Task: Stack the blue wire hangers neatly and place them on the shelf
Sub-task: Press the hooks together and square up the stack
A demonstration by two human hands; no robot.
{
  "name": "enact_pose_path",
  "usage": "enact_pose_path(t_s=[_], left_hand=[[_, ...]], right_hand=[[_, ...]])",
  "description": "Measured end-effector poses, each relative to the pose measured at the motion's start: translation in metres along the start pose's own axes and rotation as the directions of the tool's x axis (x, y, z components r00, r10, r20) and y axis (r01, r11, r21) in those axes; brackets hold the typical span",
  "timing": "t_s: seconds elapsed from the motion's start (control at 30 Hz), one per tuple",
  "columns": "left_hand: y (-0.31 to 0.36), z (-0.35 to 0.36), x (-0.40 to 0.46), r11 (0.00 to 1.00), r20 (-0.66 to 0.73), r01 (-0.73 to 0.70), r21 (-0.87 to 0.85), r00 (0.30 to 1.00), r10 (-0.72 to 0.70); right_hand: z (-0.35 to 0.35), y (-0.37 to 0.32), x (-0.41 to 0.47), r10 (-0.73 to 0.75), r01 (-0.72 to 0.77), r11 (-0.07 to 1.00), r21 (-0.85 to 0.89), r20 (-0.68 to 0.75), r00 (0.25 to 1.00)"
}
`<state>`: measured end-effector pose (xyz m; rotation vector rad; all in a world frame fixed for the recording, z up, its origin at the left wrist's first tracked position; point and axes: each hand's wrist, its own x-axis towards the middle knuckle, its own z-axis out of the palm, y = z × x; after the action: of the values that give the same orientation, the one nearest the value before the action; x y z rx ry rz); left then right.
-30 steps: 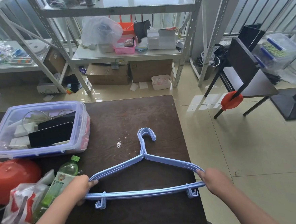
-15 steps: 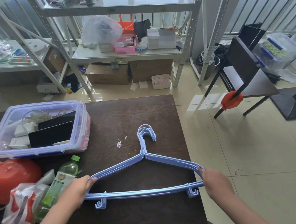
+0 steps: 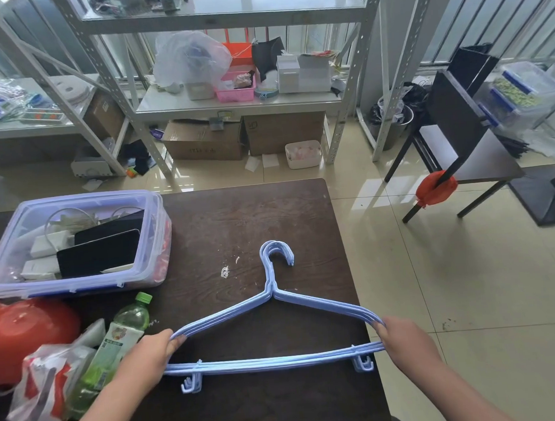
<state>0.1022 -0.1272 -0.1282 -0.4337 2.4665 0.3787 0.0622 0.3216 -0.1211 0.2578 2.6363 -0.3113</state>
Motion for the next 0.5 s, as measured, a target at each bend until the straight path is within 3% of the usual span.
enact_pose_path(t_s=[0.1,0.33,0.5], left_hand=[[-0.006,0.005,0.006,0.995,-0.002,0.030,-0.095,1.000,-0.030],[-0.005,0.009,-0.003,0.997,-0.057,-0.007,-0.083,0.998,0.002],[-0.003,0.010,-0.008,0.994,-0.114,-0.027,-0.108,0.993,0.015]], right_hand=[[0.002,0.003,-0.001,-0.004,0.004,1.000,0.020,-0.018,1.000],[0.003,0.006,-0.002,-0.005,0.005,1.000,-0.002,0.012,1.000],[-0.001,0.004,-0.005,-0.044,0.044,0.999,-0.008,-0.066,0.997]])
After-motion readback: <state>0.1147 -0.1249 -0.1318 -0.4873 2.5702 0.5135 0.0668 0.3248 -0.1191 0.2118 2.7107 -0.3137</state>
